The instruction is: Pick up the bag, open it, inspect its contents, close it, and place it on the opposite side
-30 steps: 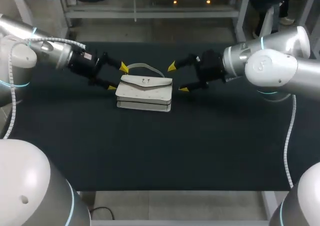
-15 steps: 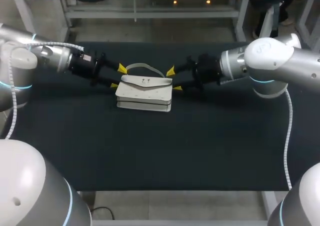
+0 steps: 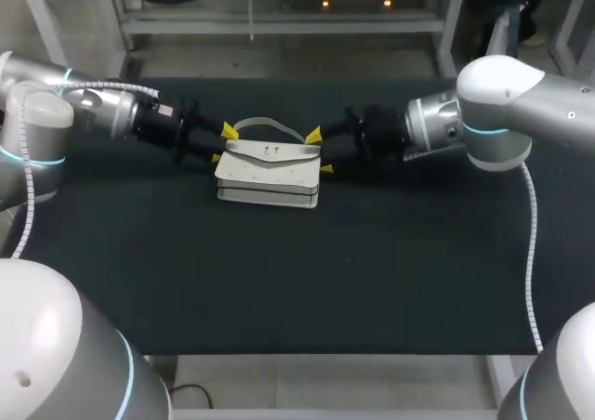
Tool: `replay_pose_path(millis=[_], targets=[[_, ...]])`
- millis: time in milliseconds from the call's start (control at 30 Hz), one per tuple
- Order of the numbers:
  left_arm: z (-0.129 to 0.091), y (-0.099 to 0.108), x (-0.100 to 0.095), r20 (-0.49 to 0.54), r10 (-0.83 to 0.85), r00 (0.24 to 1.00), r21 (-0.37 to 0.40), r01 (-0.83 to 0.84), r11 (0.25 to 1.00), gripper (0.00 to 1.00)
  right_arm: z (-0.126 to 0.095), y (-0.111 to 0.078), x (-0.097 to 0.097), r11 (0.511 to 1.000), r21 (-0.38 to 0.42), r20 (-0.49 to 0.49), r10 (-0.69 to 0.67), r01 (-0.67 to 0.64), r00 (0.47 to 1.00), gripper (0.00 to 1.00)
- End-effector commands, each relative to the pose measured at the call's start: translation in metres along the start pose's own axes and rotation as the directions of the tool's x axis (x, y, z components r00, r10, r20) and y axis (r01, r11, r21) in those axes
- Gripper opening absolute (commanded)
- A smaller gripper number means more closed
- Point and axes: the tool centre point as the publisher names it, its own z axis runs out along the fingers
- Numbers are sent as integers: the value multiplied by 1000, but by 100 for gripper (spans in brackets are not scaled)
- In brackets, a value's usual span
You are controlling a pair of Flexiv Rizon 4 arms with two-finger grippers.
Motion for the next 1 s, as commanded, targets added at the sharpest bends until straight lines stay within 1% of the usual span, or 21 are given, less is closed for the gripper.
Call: replay_pose_path(millis=[33,67,133,200,267,333,400,433,467,500,533,667,800,833,867,900,967,1000], targets=[[4,-9,-6,-17,-3,1000,-21,3,1000,46,2,6,-1,995,100,-33,-3,7,999,59],[4,-9,-6,-18,-4,1000,-22,3,1000,46,1,5,-1,995,102,-35,-5,9,999,57],[5,-9,-6,-23,-5,1000,-23,5,1000,47,1,5,-1,995,102,-35,-8,12,999,56],[6,-10,-6,-25,-7,1000,-25,7,1000,51,3,4,-2,995,103,-37,-10,14,999,56],[9,-12,-9,-28,-18,999,-32,18,999,48,4,3,-5,995,103,-41,-8,12,999,49],[11,-13,-12,-26,-30,999,-36,29,999,40,6,3,-7,995,104,-43,-1,5,999,47],[12,-13,-14,-28,-38,999,-39,37,999,2,7,2,-9,995,104,-42,5,-1,999,38],[12,-13,-14,-28,-40,999,-39,39,998,0,7,2,-9,995,104,-42,7,-3,999,34],[12,-13,-15,-29,-42,999,-39,41,998,0,7,2,-10,995,103,-45,10,-5,999,26],[13,-13,-16,-30,-45,999,-39,44,998,0,7,1,-10,995,100,-49,11,-6,999,15],[13,-13,-16,-30,-46,998,-38,45,998,0,6,1,-10,995,98,-51,11,-5,999,0],[11,-10,-16,-35,-49,998,-34,48,998,0,6,0,-10,996,90,-51,4,0,999,0],[7,-5,-12,-33,-39,999,-36,38,999,0,4,-3,-7,996,84,-58,-7,12,998,0],[7,-3,-10,-33,-34,999,-35,33,999,23,3,-3,-6,997,81,-57,-10,15,998,15],[5,-2,-9,-35,-30,999,-35,29,999,27,3,-4,-6,997,76,-53,-13,17,998,44],[4,0,-8,-41,-22,999,-35,20,999,29,3,-4,-5,997,75,-52,-14,18,999,49],[3,2,-6,-43,-14,999,-36,12,999,27,3,-5,-4,997,73,-51,-16,20,999,56],[3,3,-5,-46,-11,999,-38,9,999,29,3,-6,-3,997,72,-51,-18,22,999,55]])
